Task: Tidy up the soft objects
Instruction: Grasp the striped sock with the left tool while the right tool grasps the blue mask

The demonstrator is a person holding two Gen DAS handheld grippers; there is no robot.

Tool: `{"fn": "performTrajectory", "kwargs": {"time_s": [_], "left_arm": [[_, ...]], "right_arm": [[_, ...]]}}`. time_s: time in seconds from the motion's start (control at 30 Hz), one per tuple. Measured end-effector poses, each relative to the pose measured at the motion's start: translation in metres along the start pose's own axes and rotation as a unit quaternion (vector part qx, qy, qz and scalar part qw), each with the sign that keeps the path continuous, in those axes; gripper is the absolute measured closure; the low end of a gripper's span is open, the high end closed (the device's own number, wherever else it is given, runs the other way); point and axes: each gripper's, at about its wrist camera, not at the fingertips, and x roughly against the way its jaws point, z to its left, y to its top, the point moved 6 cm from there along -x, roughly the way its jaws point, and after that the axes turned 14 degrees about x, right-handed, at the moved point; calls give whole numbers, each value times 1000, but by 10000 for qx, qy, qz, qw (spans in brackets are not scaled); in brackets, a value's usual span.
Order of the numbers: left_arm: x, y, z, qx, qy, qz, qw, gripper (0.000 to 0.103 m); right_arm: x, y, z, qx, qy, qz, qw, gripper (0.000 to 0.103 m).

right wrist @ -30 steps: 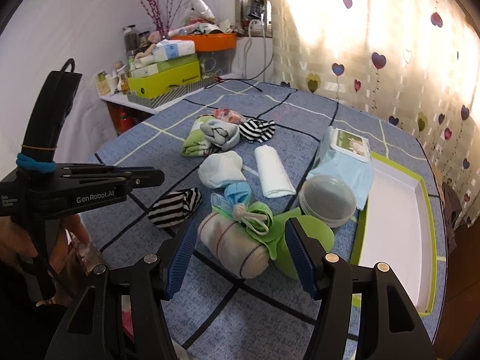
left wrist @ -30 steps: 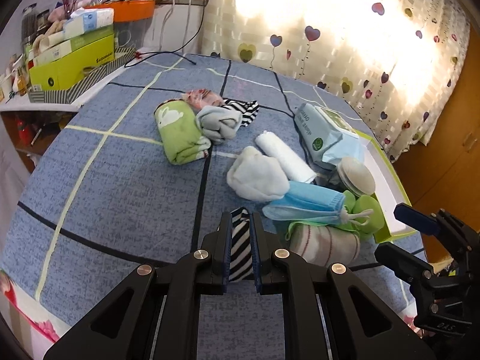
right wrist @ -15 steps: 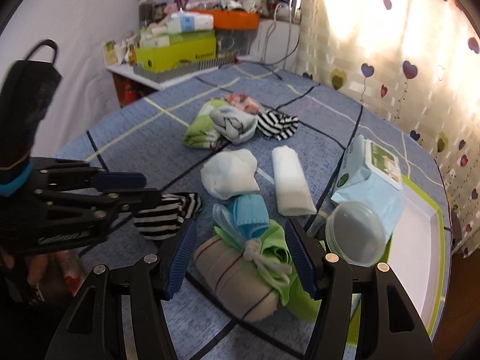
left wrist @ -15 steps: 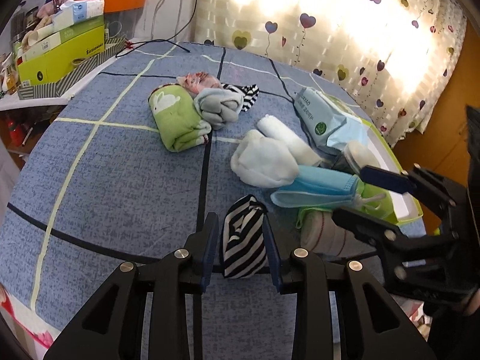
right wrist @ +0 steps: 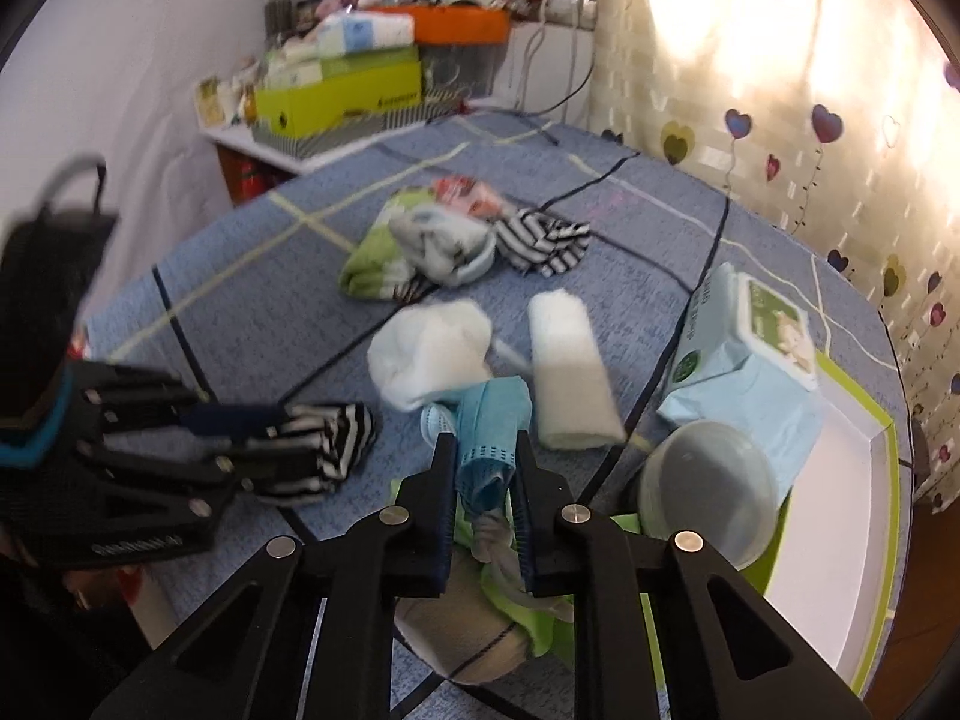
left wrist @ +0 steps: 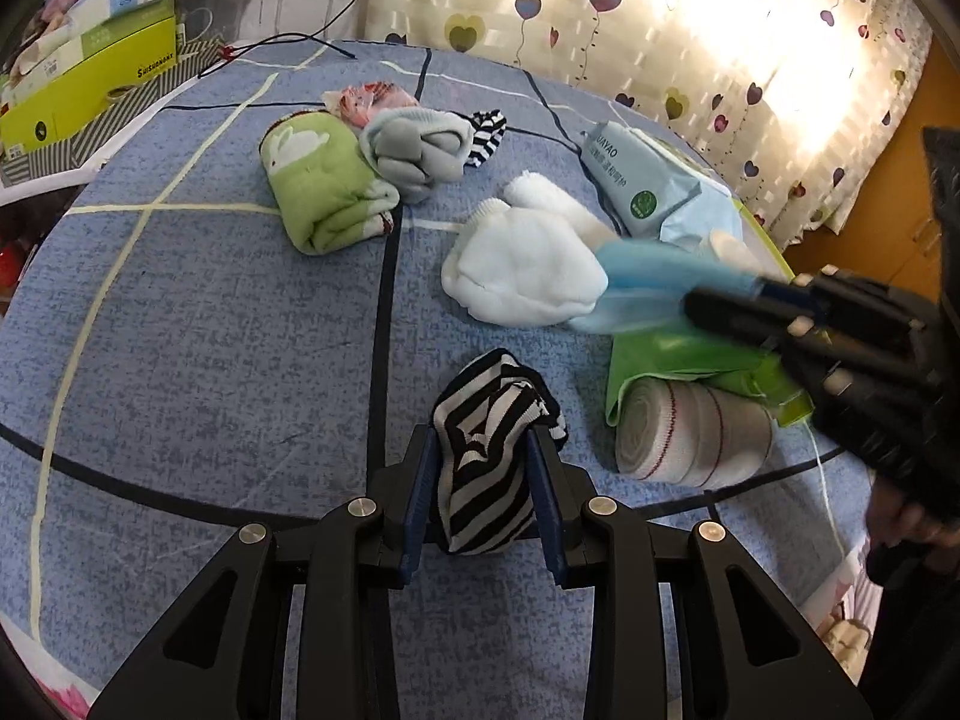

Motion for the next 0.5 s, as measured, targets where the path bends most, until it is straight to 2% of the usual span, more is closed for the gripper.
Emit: {"fn": "performTrajectory", "kwargs": {"time_s": [0.23, 0.5], "left_arm": [[-5, 1, 4, 34, 18, -47, 10000, 71], [-4, -3, 3, -42, 29, -172, 9998, 72]], "right_arm": [[29, 10, -19, -443, 30, -475, 9979, 87], [40, 10, -19, -528, 19, -582, 9969, 87]]}}
